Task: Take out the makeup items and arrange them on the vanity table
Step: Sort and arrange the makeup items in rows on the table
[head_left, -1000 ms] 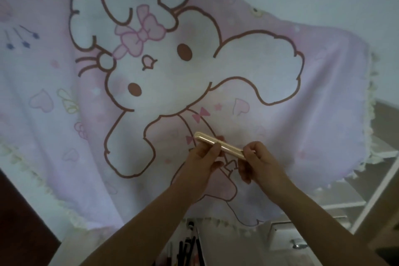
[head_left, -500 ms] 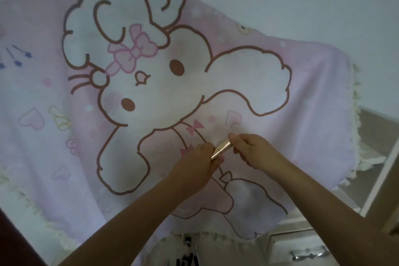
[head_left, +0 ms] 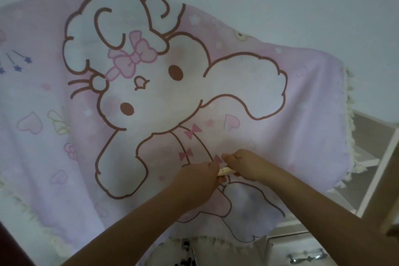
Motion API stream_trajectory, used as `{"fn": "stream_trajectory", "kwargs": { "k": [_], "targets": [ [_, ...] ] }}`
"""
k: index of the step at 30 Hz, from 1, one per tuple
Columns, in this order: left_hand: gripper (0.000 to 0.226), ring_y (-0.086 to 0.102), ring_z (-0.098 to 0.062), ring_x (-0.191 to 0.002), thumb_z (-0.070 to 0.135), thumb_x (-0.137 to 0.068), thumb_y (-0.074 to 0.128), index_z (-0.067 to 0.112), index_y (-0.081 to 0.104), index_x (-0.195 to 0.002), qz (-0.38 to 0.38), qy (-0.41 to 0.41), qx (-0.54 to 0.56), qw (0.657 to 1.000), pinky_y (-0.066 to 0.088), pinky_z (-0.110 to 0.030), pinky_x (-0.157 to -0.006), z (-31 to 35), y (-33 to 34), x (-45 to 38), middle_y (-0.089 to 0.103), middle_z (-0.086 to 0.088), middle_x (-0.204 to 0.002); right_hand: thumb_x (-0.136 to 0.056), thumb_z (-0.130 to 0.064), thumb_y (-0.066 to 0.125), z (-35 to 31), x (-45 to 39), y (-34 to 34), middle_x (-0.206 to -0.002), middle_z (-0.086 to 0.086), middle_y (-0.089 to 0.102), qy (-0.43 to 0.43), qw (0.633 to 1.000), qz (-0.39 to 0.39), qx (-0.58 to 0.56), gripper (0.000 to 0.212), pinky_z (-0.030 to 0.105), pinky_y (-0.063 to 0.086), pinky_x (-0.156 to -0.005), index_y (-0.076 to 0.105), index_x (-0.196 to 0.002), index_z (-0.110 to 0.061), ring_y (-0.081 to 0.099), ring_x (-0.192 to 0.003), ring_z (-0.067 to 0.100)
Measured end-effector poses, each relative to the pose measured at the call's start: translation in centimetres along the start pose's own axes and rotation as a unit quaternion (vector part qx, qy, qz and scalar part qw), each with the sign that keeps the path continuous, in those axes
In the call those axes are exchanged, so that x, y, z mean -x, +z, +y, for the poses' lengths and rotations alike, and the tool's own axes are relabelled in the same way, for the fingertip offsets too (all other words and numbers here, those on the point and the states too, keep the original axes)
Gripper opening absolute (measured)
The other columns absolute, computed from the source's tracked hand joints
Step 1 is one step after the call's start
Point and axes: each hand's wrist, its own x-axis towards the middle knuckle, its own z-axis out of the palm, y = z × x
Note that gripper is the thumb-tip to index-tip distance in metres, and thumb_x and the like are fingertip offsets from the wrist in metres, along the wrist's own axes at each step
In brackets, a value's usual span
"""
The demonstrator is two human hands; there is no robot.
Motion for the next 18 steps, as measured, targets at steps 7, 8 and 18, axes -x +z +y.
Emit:
{"fn": "stream_trajectory", "kwargs": {
  "k": [7,8,18],
  "targets": [
    [0.038,0.050,-0.010,-0.032,0.047,-0.048,0.084,0.015,0.064,-0.053,0.163,0.031,-0.156,0.974,0.031,-0.013,-0.030,-0.7,0.6,0.2,0.056,0.001,-0.044,-0.093,-0.038,0.039,1.3,-0.6,1.3,-0.025,-0.008,0.031,0.145,0.968,-0.006,-0.206,0.048,0.012,0.020,-0.036,0.042,-0.051,-0.014,0.026,-0.023,0.009],
    [0.038,0.048,-0.010,-0.031,0.047,-0.049,0.083,0.015,0.063,-0.053,0.167,0.029,-0.164,0.972,0.030,-0.013,-0.030,-0.7,1.1,0.4,0.054,0.001,-0.043,-0.093,-0.035,0.040,1.5,-0.8,1.6,-0.028,-0.006,0.032,0.156,0.963,0.004,-0.221,0.046,0.013,0.020,-0.038,0.042,-0.052,-0.014,0.027,-0.026,0.010],
    [0.026,0.039,-0.009,-0.054,0.036,-0.096,0.036,0.017,0.043,-0.080,-0.018,-0.033,0.113,0.993,0.026,-0.014,-0.046,-2.0,3.0,0.6,0.045,0.005,-0.068,-0.078,-0.002,0.051,1.1,0.2,2.7,-0.044,-0.010,0.041,-0.081,0.979,0.184,-0.027,0.035,0.019,0.019,-0.039,0.038,-0.046,-0.008,0.037,-0.037,0.016]
  ]
}}
